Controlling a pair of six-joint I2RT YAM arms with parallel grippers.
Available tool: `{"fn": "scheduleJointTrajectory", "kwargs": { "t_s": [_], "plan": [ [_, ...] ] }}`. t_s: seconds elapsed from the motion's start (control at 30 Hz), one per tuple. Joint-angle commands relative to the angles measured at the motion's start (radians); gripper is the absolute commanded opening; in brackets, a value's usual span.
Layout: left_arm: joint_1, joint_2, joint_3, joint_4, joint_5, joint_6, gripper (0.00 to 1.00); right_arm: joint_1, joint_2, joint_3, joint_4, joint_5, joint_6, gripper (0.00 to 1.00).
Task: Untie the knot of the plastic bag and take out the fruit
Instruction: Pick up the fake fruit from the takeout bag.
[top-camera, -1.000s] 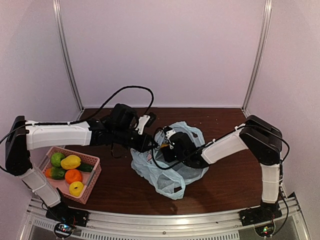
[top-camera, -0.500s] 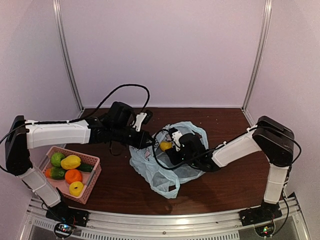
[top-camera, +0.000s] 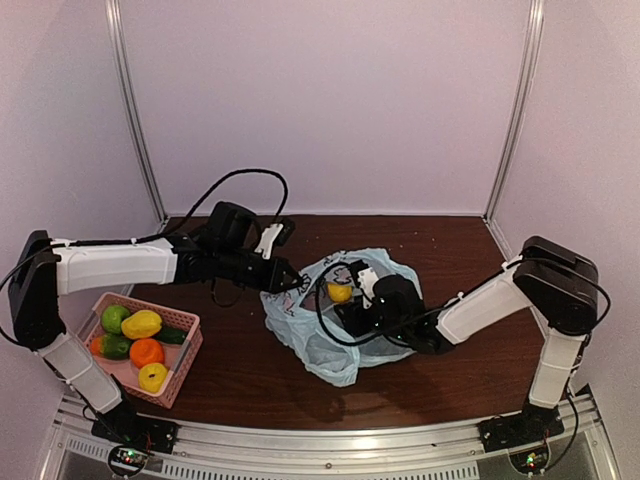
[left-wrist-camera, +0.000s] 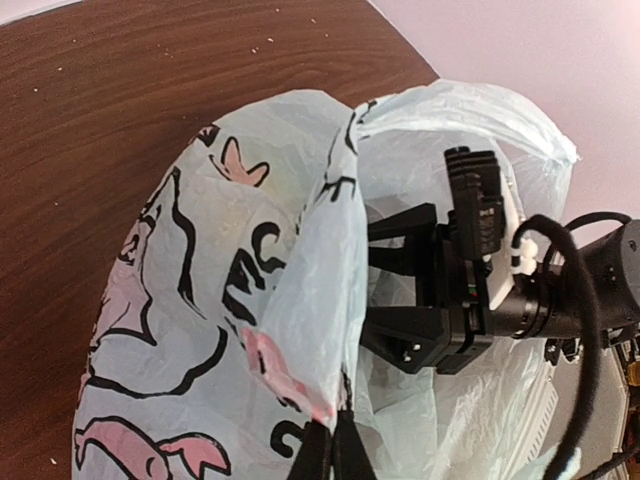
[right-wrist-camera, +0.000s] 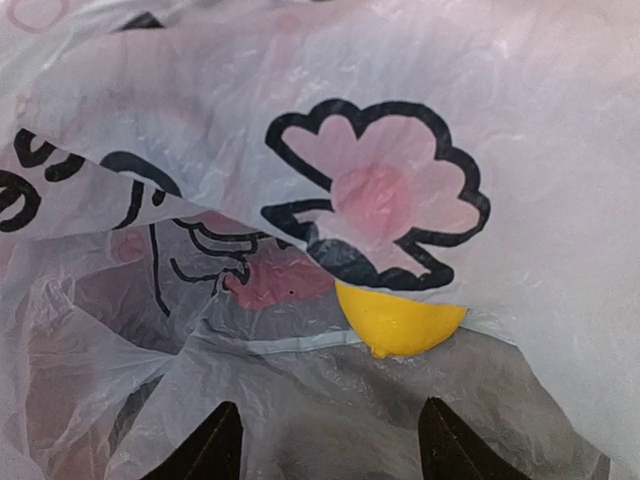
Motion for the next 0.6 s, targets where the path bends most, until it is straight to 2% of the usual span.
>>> {"fn": "scheduleJointTrajectory", "kwargs": {
  "t_s": [0.0, 0.3, 0.57],
  "plan": [
    [0.03, 0.017, -0.013, 0.048, 0.087, -0.009, 0.0, 0.001, 0.047, 0.054, 0.012, 0.023, 0.007, 0.64],
    [0.034, 0.024, -0.001, 0.06, 0.258, 0.024, 0.0, -0.007, 0.148, 0.182, -0.046, 0.054, -0.014, 0.75],
    [0.034, 0.015, 0.011, 0.037, 0.288, 0.03, 0.0, -0.019, 0.227, 0.273, -0.086, 0.049, -0.018, 0.83]
  ]
}}
